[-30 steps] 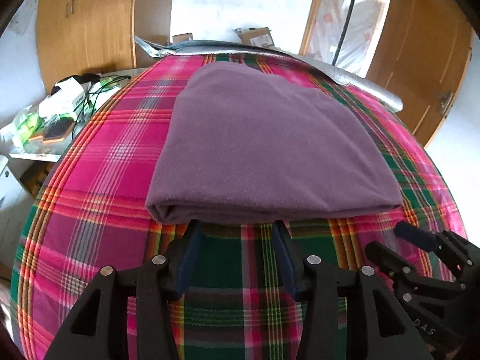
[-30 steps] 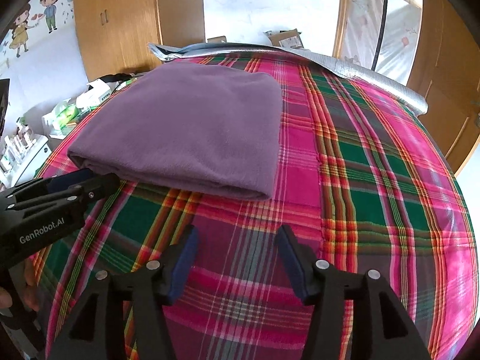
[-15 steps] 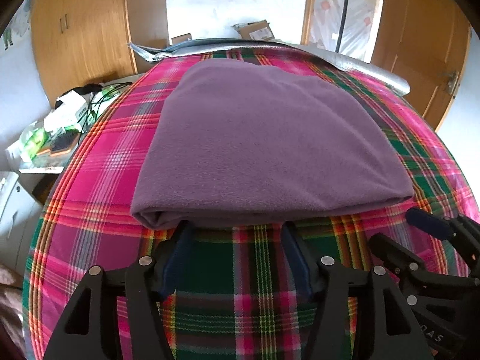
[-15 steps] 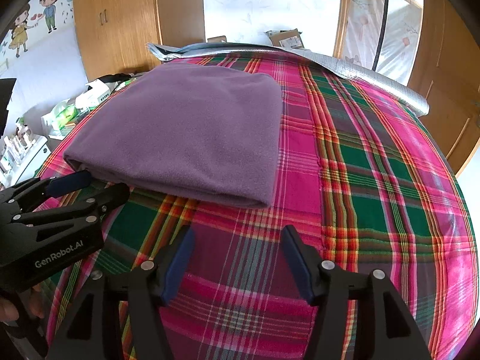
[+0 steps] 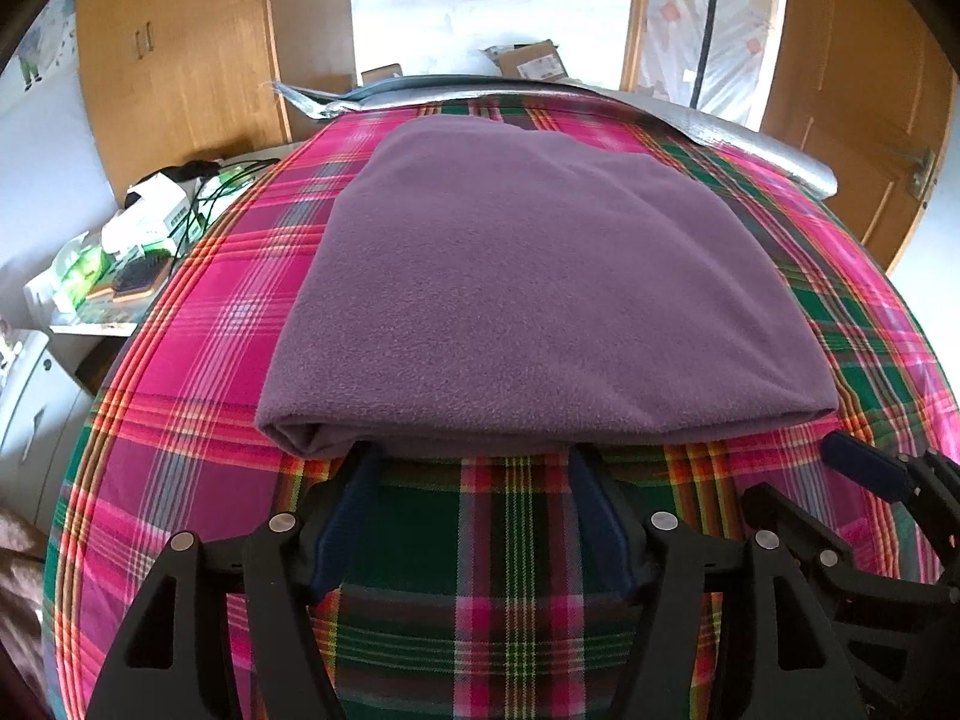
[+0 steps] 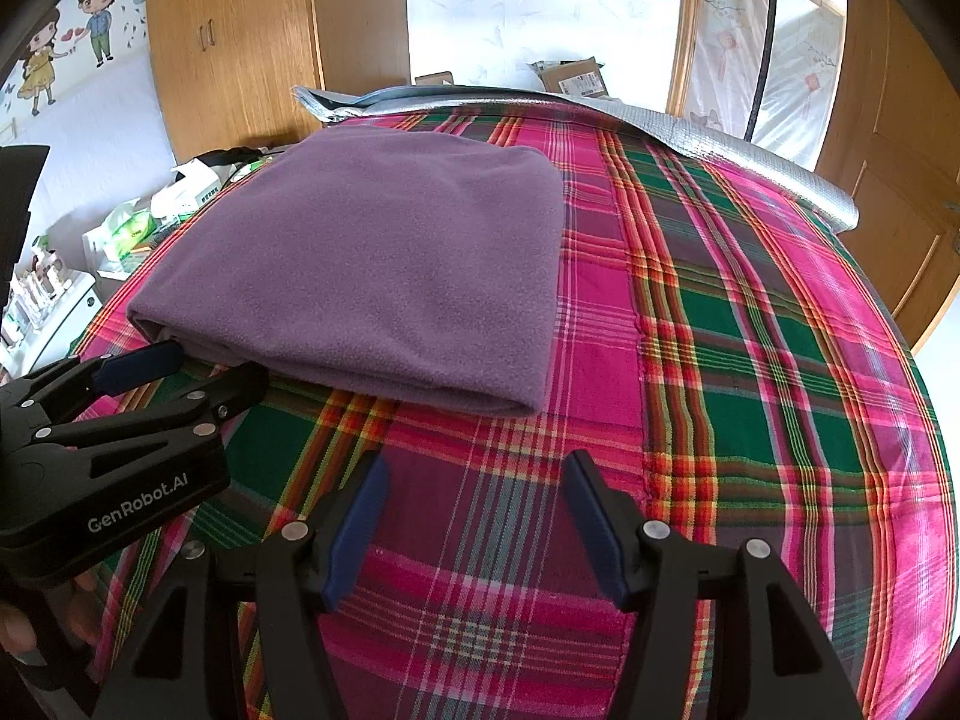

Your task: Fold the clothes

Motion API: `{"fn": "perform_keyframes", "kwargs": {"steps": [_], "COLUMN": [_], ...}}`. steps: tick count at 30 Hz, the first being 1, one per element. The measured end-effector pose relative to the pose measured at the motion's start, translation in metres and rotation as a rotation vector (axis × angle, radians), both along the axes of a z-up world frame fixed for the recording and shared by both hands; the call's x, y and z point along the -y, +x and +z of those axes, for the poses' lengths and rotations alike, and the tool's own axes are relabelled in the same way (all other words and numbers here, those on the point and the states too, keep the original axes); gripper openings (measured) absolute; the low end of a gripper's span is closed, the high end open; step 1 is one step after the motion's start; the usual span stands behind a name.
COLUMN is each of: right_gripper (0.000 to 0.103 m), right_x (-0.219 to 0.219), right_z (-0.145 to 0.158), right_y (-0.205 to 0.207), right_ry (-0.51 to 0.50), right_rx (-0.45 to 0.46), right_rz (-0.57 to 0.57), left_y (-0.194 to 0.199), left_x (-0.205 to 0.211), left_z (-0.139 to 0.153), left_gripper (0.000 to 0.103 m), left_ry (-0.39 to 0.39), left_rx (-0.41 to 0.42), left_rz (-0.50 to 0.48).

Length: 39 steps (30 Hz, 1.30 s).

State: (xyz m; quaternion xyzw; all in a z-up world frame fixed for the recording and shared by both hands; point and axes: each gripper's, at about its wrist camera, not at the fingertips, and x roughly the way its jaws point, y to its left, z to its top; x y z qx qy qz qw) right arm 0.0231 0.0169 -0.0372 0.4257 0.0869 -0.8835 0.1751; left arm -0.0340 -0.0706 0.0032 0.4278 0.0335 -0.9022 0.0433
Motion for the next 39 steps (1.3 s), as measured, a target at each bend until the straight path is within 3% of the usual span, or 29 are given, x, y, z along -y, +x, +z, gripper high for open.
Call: {"fn": "perform_keyframes", "kwargs": {"steps": [9,14,39], "right_gripper": [0.062,0.076,0.077], "right_x": [0.0,-0.0053,-0.0064], "right_z": [0.0003,-0.0013,-0.0017], "right_y": [-0.0018,-0.0083,-0.0084], "right_ry": [0.003,0.016,0.017], "right_rx": [0.001,0.008,0.008], "right_rz": [-0.008,-0.067,-0.066], "left_y": [-0.0018,-0.0031,-0.0024], "left_x": [0.0026,0.003,-0.0003], "left_z": [-0.0004,-0.0003,-0.0008], "left_gripper": [0.068,0.068,0.069], "left_ry": [0.002,0.005,0.0], "left_rx": [0.001,0.002,0.003], "left_rz": [0.004,0.016,0.046]}}
